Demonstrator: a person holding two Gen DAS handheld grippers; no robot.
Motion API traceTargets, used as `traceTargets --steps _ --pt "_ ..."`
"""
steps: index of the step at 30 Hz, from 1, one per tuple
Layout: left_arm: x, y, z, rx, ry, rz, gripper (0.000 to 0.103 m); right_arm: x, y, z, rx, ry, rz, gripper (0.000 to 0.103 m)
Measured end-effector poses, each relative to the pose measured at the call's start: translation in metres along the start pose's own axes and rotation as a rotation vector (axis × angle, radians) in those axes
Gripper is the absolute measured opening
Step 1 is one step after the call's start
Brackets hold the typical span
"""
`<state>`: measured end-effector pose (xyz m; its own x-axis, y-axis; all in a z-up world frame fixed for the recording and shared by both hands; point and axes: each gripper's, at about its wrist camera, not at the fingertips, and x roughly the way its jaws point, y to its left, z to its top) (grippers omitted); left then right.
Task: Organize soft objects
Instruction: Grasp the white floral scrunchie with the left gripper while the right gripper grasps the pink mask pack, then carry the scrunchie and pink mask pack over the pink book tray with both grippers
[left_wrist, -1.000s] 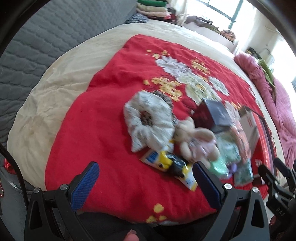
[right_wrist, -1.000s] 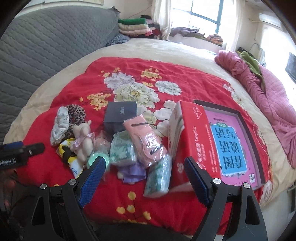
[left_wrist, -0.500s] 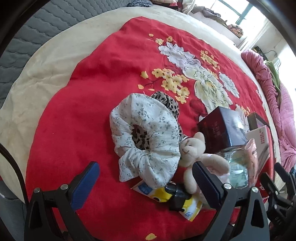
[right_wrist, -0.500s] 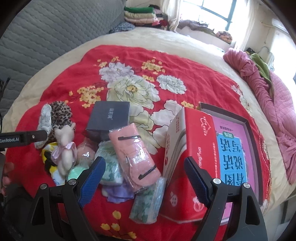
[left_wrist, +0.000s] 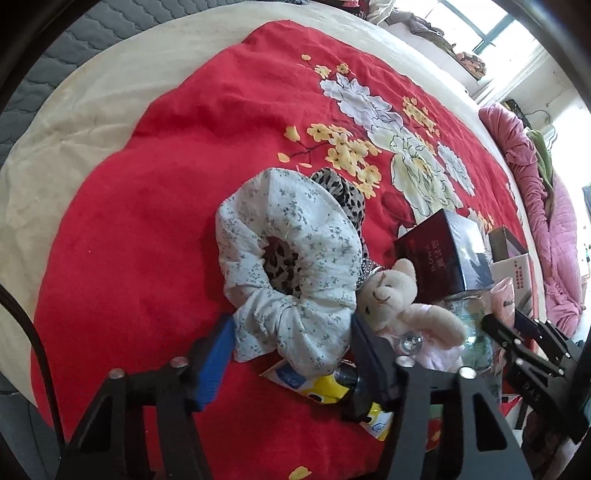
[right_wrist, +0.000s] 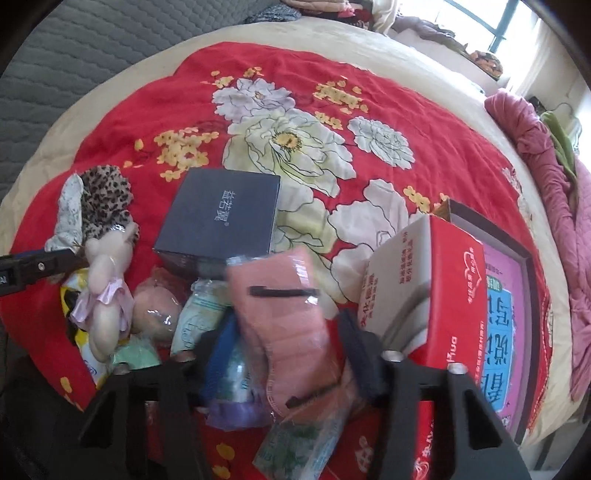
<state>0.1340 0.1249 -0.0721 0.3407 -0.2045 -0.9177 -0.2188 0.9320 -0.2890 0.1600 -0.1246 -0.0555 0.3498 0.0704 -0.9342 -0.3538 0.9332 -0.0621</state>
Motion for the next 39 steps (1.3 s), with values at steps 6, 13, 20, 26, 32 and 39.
traceTargets --steps 6,13,20,26,32,39 --pt "0.003 0.005 -0.002 -0.013 0.022 -0.057 0.031 -0.016 -0.006 -0.004 0.056 -0.057 0.029 0.045" --pt "-0.007 0.012 -0.005 -0.023 -0.006 -0.106 0.015 -0.042 -0.011 -0.011 0.121 -0.121 0.051 0.045" --pt "-0.040 0.003 -0.010 0.034 -0.082 -0.104 0.014 -0.061 -0.007 -0.022 0.141 -0.157 0.093 0.045" --pt "-0.067 -0.020 -0.015 0.091 -0.124 -0.116 0.014 -0.077 -0.005 -0.028 0.147 -0.185 0.096 0.045" --pt "-0.087 -0.050 -0.026 0.147 -0.145 -0.135 0.014 -0.101 -0.015 -0.037 0.170 -0.225 0.085 0.045" --pt "-0.104 -0.099 -0.040 0.237 -0.151 -0.172 0.014 -0.129 -0.040 -0.053 0.235 -0.271 0.066 0.045"
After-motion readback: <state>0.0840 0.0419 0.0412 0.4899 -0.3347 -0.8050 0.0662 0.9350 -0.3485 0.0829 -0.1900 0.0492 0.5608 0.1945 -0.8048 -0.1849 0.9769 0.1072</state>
